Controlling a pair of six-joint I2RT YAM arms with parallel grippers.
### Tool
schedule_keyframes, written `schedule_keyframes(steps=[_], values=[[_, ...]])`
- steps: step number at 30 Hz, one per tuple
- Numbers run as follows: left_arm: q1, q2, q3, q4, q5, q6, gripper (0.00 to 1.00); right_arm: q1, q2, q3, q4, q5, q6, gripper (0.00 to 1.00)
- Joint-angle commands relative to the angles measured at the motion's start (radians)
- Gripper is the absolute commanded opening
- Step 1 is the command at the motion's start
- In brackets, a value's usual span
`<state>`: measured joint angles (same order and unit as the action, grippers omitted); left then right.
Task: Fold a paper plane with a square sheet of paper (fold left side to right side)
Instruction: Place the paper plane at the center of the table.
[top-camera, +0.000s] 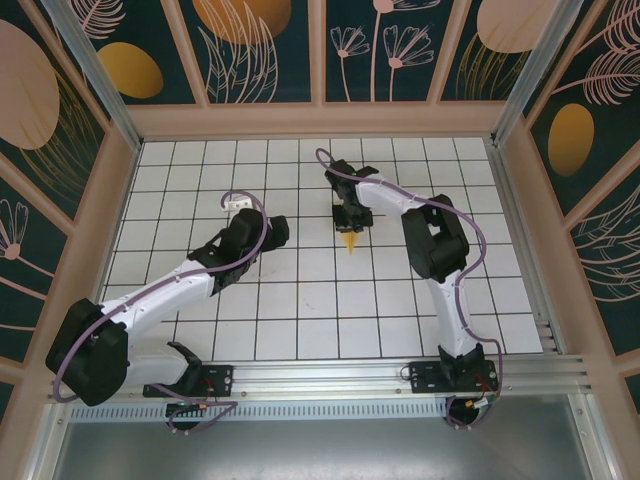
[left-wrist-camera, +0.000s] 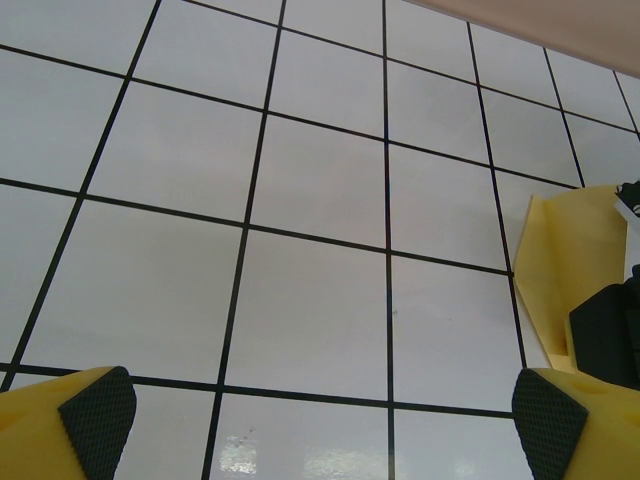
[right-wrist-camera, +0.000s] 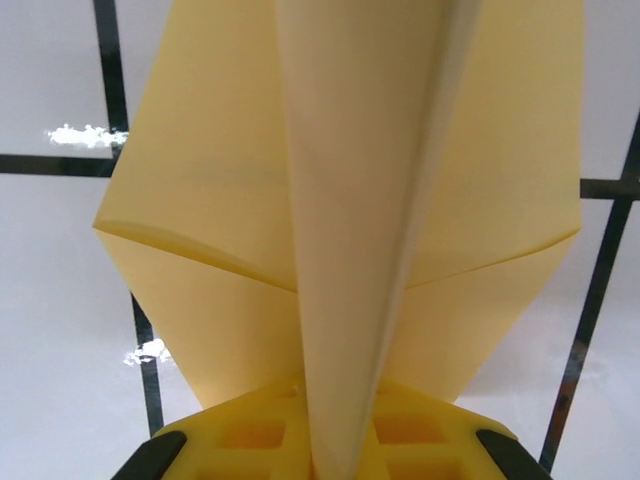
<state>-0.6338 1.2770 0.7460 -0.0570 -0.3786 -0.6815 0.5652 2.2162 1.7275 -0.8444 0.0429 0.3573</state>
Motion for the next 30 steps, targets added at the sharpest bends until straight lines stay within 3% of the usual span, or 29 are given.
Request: schedule_keyframes(steps=[1,19,30], values=[[0.001,0.001,0.005,-0.013,-0.009,0.013,0.98,0.004,0.008,0.03,-0.053,-0.015,0.016,0.16],[0.002,0.002,0.036,-0.012,-0.009,0.028,0.98,0.023,-0.027,0.122,-0.15,0.044,0.019,0.3],[0.008,-0.016,0.129,-0.002,-0.073,0.096,0.98,0.018,-0.224,0.147,-0.228,0.141,0.015,0.47]])
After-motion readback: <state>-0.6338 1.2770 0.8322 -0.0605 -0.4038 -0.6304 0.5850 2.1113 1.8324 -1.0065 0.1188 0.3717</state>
